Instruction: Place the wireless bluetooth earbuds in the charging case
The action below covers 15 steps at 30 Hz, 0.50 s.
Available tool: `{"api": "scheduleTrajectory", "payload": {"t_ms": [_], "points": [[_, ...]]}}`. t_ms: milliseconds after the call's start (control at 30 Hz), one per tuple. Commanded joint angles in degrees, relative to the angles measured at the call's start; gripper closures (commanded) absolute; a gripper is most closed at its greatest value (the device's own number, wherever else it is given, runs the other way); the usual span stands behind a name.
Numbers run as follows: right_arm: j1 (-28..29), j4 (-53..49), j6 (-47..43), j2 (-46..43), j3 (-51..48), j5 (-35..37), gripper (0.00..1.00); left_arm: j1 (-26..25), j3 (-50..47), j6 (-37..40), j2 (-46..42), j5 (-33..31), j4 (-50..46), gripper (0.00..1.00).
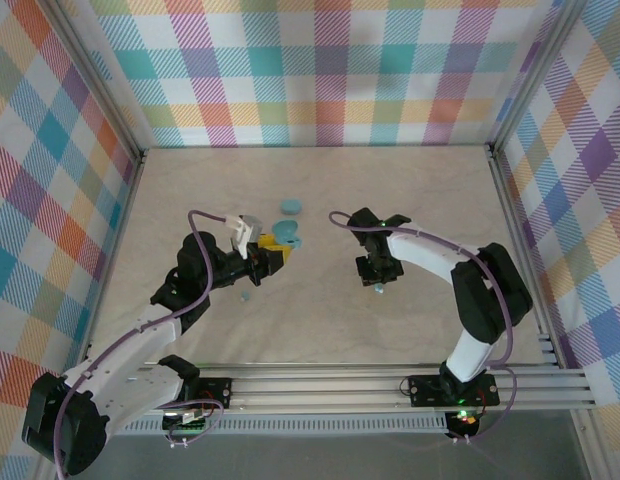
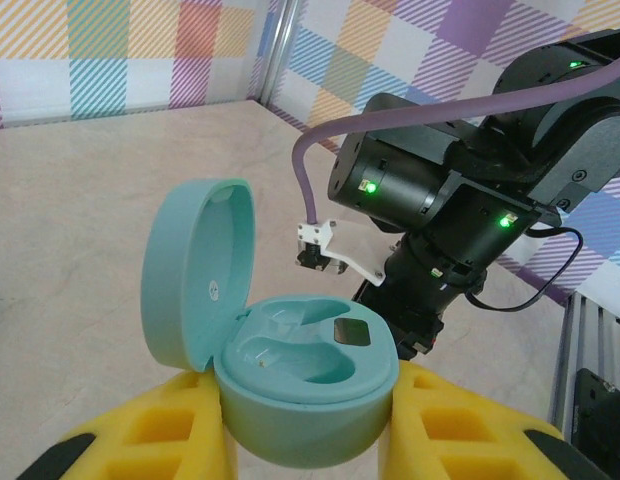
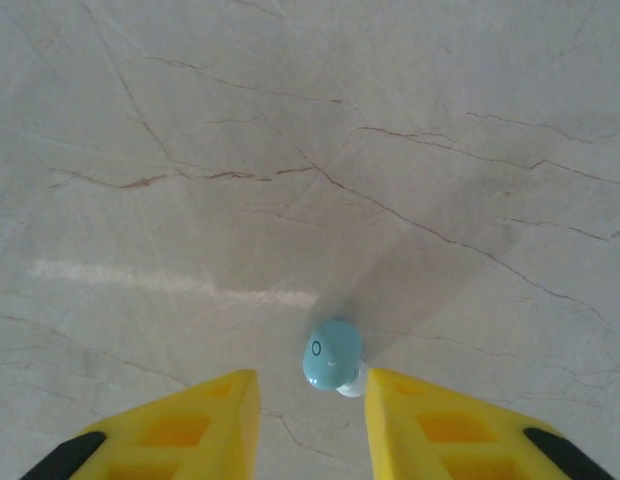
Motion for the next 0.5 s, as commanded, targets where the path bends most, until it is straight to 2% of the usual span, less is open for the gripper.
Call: {"api": "scheduleTrajectory", "payload": {"t_ms": [0,167,333,467], "points": [[0.01,0.22,1.18,1.37,-0.56,1.04,0.68,0.33,0.79,1.08,0.22,1.20,0.44,1.00],[-0.01,-0.13,1.46,2.42,-0.56,1.58,0.69,0.33,0.96,1.25,0.49,1.37,0.26,1.00],[-0.01,-0.13,1.79,2.25,-1.09,1.67,0.64,0.34,1.06,1.34,0.81,1.33,0.26,1.00],[-0.05,0.11,1.72,2.72,-1.44,0.91,0.64,0.34,1.06,1.26,0.66,0.93,0.44,1.00]]}}
